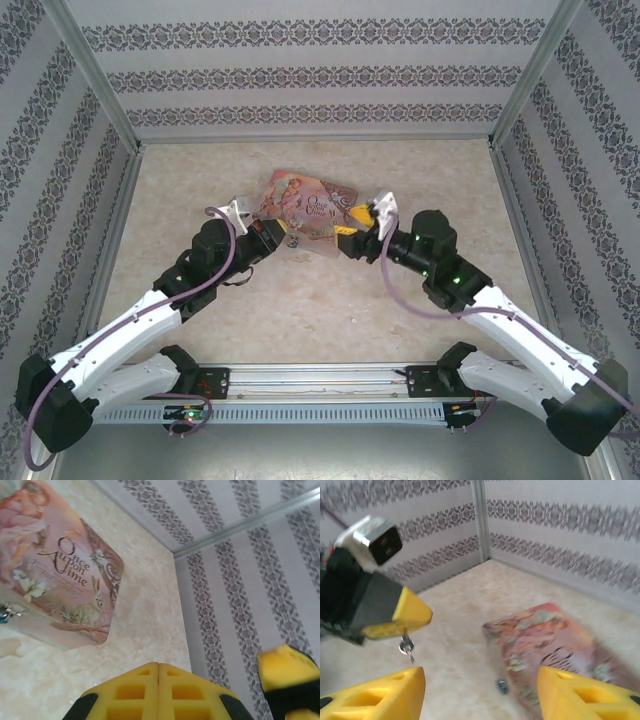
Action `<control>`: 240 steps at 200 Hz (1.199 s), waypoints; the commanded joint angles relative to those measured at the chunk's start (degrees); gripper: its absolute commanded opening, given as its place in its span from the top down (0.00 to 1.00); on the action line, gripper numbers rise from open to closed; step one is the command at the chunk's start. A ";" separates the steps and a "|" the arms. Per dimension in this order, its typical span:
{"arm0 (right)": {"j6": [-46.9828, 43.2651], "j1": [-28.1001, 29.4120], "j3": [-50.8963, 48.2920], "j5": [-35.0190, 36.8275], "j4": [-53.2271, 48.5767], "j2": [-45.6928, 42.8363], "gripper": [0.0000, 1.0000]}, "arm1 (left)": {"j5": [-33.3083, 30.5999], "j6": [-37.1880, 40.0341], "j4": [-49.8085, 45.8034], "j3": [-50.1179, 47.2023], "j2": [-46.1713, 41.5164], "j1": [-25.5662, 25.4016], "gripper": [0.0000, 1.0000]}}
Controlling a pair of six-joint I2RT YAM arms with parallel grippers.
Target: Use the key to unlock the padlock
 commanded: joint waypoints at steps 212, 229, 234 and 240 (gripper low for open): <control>36.36 -0.23 0.06 -33.36 25.48 18.59 0.55 | 23.41 8.71 27.79 -4.16 6.04 3.48 1.00; 36.39 -0.03 0.63 -33.84 25.48 19.07 0.60 | 23.41 8.75 27.68 -4.23 6.07 3.51 1.00; 36.34 0.01 0.72 -33.93 25.47 19.17 0.62 | 23.43 8.80 27.70 -4.17 6.02 3.52 1.00; 36.43 0.06 0.81 -34.03 25.48 19.21 0.64 | 23.41 8.75 27.74 -4.17 6.08 3.44 1.00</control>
